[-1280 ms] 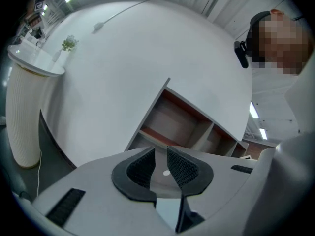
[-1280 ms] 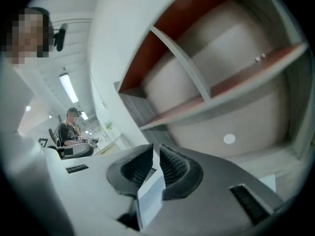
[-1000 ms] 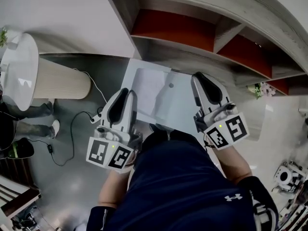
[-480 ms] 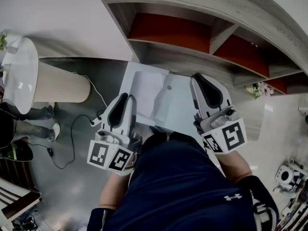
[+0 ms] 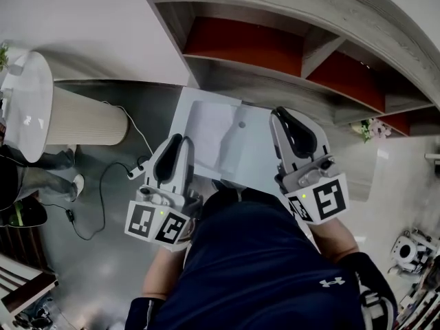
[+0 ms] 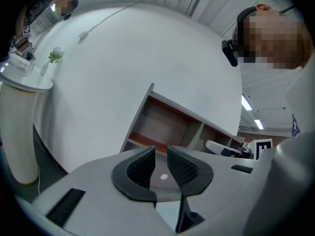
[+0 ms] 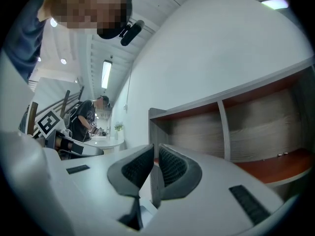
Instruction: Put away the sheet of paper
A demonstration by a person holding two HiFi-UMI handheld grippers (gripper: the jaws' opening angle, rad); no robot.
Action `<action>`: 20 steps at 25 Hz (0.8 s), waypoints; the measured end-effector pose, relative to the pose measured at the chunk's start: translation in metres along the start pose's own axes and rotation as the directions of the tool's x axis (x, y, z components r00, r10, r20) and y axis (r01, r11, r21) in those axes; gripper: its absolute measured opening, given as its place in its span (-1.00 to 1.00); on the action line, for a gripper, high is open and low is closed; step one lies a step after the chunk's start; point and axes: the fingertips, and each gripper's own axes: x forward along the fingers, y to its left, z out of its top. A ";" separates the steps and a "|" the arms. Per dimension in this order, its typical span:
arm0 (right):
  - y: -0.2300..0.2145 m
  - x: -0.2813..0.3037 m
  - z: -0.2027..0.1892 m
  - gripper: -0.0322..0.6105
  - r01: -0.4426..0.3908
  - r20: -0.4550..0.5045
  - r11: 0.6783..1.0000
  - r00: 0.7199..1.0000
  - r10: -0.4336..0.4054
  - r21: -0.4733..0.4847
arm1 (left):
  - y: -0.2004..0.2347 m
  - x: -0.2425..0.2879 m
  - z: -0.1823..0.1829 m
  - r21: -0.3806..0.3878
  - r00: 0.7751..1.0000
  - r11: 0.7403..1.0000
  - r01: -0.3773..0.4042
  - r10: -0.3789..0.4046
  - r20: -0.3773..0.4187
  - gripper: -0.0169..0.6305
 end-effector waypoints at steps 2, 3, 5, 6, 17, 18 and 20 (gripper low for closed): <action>0.000 0.001 -0.002 -0.79 -0.001 -0.005 1.000 1.000 0.001 0.007 | 0.002 0.000 -0.002 -0.003 1.000 1.000 -0.002 0.002 -0.003 -0.69; 0.000 0.001 -0.003 -0.79 -0.002 -0.009 1.000 1.000 0.002 0.009 | 0.003 0.000 -0.002 -0.004 1.000 1.000 -0.002 0.002 -0.004 -0.68; 0.001 0.001 -0.004 -0.79 -0.003 -0.014 1.000 1.000 0.003 0.011 | 0.003 0.000 -0.003 -0.006 1.000 1.000 -0.002 0.002 -0.006 -0.69; 0.001 0.001 -0.004 -0.79 -0.003 -0.015 1.000 1.000 0.004 0.012 | 0.003 0.000 -0.003 -0.008 1.000 1.000 -0.002 0.002 -0.007 -0.69; 0.005 0.000 -0.002 -0.79 -0.010 -0.011 1.000 1.000 0.010 -0.001 | 0.005 -0.003 -0.004 -0.012 1.000 1.000 -0.004 0.004 -0.005 -0.69; 0.005 0.000 -0.002 -0.79 -0.010 -0.011 1.000 1.000 0.010 0.001 | 0.005 -0.003 -0.004 -0.012 1.000 1.000 -0.005 0.004 -0.006 -0.69; 0.005 0.000 -0.002 -0.80 -0.010 -0.013 1.000 1.000 0.010 0.006 | 0.005 -0.004 -0.004 -0.012 1.000 1.000 -0.005 0.005 -0.007 -0.68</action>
